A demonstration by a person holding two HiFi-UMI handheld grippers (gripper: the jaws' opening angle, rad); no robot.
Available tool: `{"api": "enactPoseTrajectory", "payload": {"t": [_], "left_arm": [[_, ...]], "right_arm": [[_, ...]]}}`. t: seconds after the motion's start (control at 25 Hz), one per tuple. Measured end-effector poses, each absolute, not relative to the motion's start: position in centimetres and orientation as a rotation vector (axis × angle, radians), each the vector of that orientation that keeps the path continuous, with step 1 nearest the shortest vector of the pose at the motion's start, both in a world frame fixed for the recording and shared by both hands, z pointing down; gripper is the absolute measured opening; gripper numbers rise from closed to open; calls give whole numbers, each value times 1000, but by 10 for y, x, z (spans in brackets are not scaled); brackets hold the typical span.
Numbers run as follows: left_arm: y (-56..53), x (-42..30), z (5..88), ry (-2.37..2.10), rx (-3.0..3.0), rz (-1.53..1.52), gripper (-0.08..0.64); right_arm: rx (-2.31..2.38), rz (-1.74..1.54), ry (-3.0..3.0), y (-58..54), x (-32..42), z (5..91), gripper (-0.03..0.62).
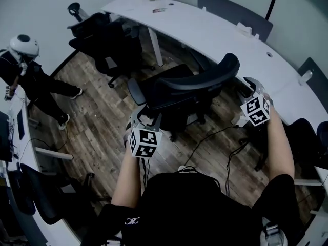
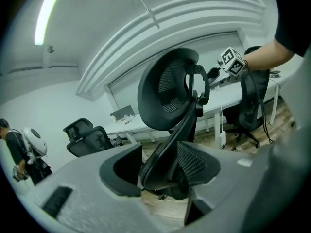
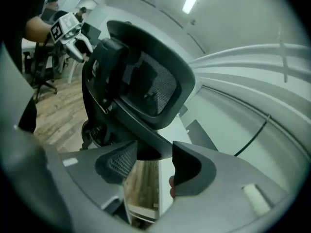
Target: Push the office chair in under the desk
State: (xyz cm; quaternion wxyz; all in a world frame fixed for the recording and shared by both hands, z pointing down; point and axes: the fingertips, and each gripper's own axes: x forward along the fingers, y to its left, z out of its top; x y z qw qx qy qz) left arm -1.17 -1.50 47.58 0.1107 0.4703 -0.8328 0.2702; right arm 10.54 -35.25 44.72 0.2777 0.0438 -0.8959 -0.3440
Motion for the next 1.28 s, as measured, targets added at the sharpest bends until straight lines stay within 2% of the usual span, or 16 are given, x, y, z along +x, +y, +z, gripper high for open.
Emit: {"api": "enactPoseTrajectory", "payload": {"t": [0.2,0.52,0.64,1.04,1.28], "left_arm": [[-24,-20,489,-2407,1369,855,233],[-29,-19,497,-2352,1439,895,227],[-31,-19,501,-2346,1444,974,230],[-39,-23,508,-2280,1494,952,258],[-43,-24,511,-2209,1531,1028,244]], "right_arm": [[-5,-1063,-2233,-378,77,473,271],[-47,-1247,-2088,-399,43,487,282],[-82,-1292,-2022,-402,35,495,282],[-132,-1374,-1927,-412,23,506,250],[-119,-1356,-1954,-411,23,505,249]]}}
